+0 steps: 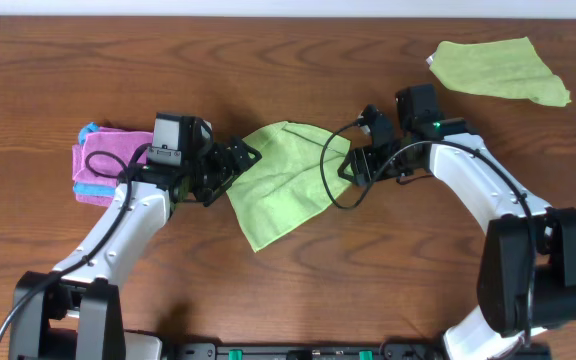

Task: Fold the cloth

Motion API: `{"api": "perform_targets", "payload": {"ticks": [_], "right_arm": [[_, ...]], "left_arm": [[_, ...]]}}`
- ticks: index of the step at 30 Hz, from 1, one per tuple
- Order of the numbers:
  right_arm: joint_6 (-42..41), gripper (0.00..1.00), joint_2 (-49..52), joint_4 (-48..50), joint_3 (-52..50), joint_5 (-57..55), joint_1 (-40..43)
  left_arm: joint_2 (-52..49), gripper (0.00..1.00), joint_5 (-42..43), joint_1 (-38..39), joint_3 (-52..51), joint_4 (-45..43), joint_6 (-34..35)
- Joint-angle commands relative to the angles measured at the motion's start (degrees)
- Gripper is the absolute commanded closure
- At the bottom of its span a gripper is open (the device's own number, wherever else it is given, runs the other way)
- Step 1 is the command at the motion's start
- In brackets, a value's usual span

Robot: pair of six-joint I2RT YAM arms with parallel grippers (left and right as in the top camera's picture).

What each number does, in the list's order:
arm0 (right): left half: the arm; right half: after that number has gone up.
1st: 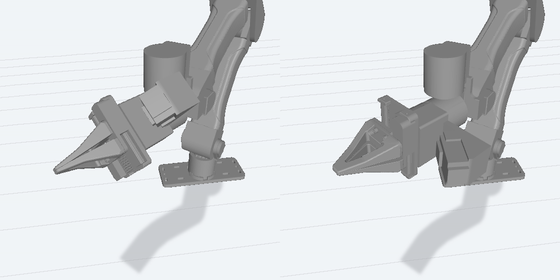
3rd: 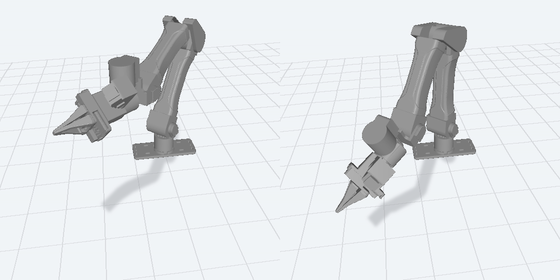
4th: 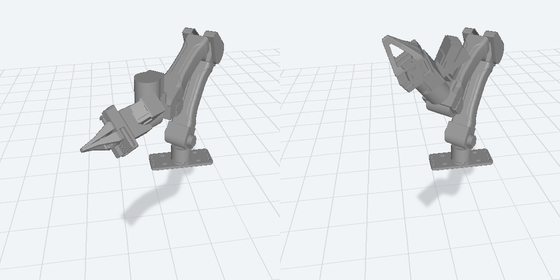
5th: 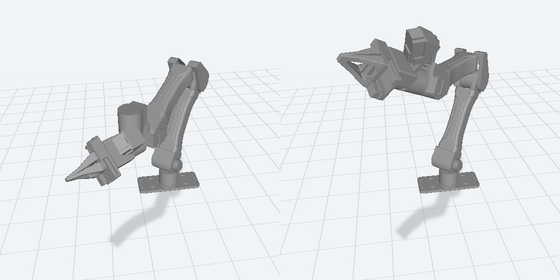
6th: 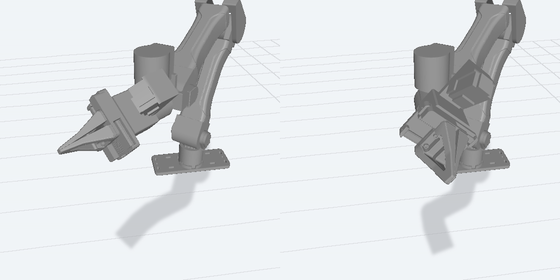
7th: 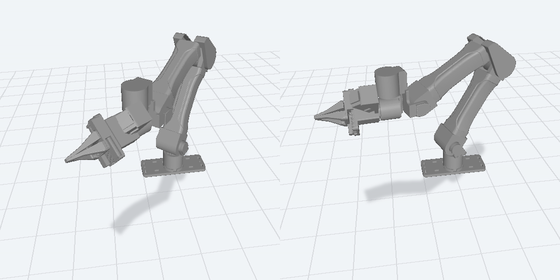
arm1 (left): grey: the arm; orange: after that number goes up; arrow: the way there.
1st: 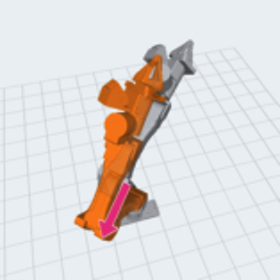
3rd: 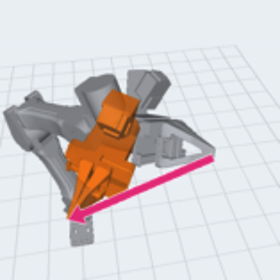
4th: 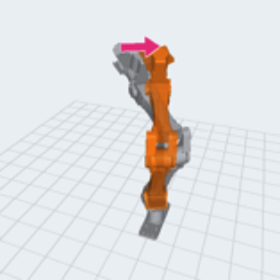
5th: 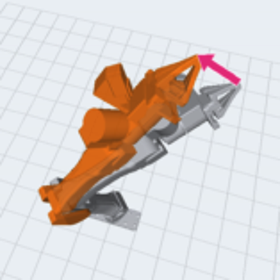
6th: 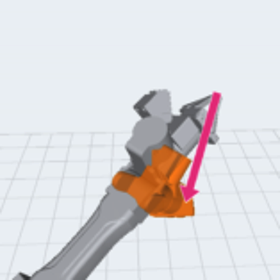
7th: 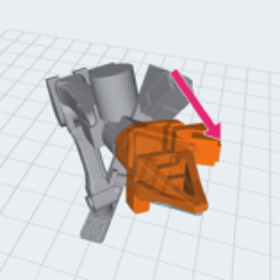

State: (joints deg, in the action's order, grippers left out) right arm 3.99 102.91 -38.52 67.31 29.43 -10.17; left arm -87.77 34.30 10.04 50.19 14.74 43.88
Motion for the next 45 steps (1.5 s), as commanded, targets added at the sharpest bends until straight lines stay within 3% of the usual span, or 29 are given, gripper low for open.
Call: {"api": "perform_targets", "payload": {"ticks": [1, 11, 14, 18, 20, 43, 45], "right_arm": [[1.25, 0.39, 1.92, 0.02, -0.5, 2.6, 0.15], [0.79, 0.48, 3.61, -2.6, -0.57, 2.05, -0.09], [0.81, 0.6, 3.61, -6.32, -0.57, -1.01, -0.07], [0.83, 0.9, 3.61, -8.59, -0.57, -3.78, 0.11], [0.81, 0.98, 3.61, -9.33, -0.57, -3.87, 0.13], [-9.99, 0.98, -2.1, -30.47, -0.57, -10.51, -0.04], [-9.92, 0.9, -2.14, -30.93, -0.57, -11.89, -0.04]], "left_arm": [[-0.09, 0.04, 0.31, 0.11, 1.05, -0.04, 1.18], [-0.09, 0.04, 0.28, 0.11, 1.05, -0.07, 1.18], [-0.09, 0.04, 0.22, 0.11, 1.05, -0.11, 1.18], [-0.09, 0.04, 0.2, 0.11, 1.05, -0.72, 1.16], [-0.09, 0.04, 0.2, 0.11, 1.05, -1.18, 1.16], [-0.09, 0.05, -0.35, 0.11, 1.05, -1.77, 1.18], [-0.09, 0.05, -0.35, 0.09, 1.05, -1.79, 1.16]]}}
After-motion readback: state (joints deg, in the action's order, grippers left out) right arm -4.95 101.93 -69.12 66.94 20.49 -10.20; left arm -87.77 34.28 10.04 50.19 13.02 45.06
